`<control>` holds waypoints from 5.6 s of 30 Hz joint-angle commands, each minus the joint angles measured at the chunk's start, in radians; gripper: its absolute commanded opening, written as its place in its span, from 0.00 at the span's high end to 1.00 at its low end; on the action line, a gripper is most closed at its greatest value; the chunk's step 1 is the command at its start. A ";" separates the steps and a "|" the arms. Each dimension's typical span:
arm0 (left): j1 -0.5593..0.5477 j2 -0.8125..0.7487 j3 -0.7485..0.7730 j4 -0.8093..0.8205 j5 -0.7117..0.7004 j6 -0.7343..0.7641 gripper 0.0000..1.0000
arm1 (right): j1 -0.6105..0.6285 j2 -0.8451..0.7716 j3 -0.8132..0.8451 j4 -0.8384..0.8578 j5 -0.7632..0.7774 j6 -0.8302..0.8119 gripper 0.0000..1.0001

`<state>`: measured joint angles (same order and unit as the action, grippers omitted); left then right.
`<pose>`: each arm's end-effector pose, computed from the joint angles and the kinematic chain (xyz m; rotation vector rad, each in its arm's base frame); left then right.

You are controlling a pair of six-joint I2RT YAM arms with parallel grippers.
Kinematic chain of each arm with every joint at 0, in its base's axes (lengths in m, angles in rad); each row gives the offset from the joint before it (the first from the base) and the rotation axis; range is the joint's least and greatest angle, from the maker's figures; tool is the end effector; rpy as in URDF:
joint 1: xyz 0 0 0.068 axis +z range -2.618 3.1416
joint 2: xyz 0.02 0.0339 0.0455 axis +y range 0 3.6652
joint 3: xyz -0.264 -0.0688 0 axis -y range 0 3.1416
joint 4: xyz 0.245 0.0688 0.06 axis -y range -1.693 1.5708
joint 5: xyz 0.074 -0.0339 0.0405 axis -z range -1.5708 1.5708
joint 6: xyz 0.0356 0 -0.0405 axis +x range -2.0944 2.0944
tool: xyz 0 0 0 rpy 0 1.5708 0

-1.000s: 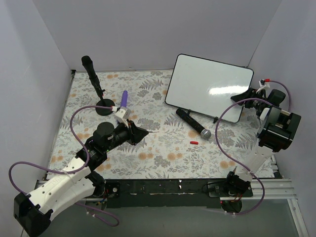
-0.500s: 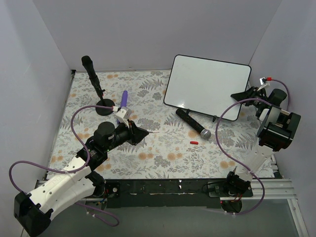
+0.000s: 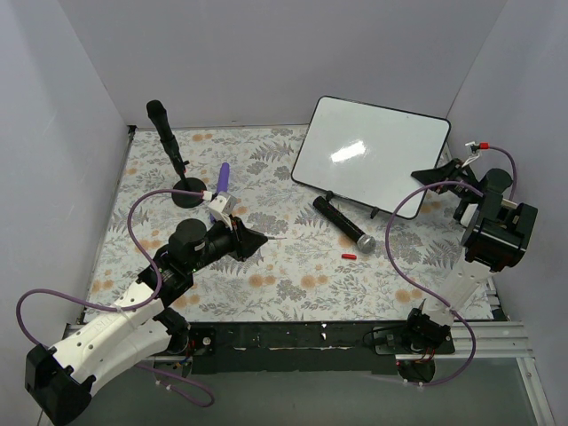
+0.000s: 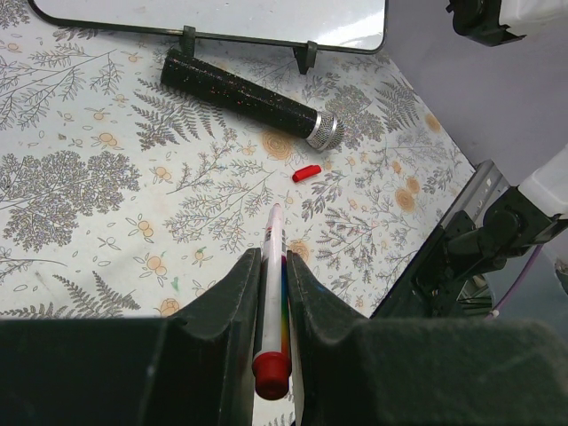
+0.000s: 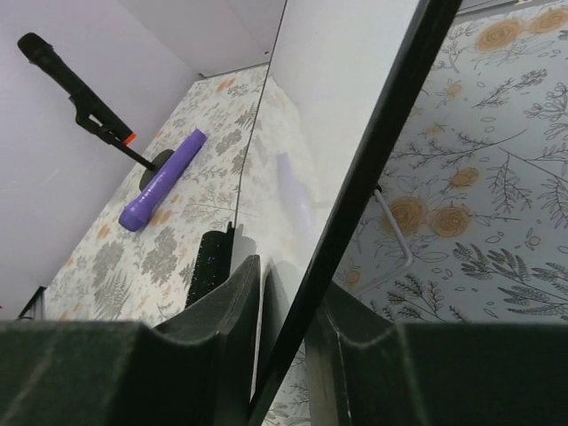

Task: Write a sentence on the whiteboard
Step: Pick up the whiteboard from the whiteboard stand, then put down the whiteboard on the whiteboard stand.

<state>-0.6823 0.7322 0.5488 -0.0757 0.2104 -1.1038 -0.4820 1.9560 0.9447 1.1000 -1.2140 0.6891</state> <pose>0.1355 -0.1197 0.2764 -0.2694 2.0655 -1.3819 0.3576 -0.1495 0.1900 -0.1043 1.6354 1.0491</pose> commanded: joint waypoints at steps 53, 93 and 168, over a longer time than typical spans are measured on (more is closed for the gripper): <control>0.004 -0.019 -0.003 0.010 0.020 0.012 1.00 | 0.284 -0.539 0.042 -0.796 0.206 -0.665 0.99; 0.004 -0.099 -0.006 -0.018 0.006 -0.005 1.00 | 0.376 -0.632 0.003 -0.876 0.237 -0.530 0.99; 0.004 -0.083 -0.009 -0.013 0.006 0.002 1.00 | -0.006 -0.304 -0.031 -0.859 -0.145 -0.876 0.66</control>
<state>-0.6823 0.6518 0.5484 -0.0937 0.2234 -1.1114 -0.4915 1.6516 0.8459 0.2291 -1.3056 -0.0956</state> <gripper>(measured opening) 0.141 0.340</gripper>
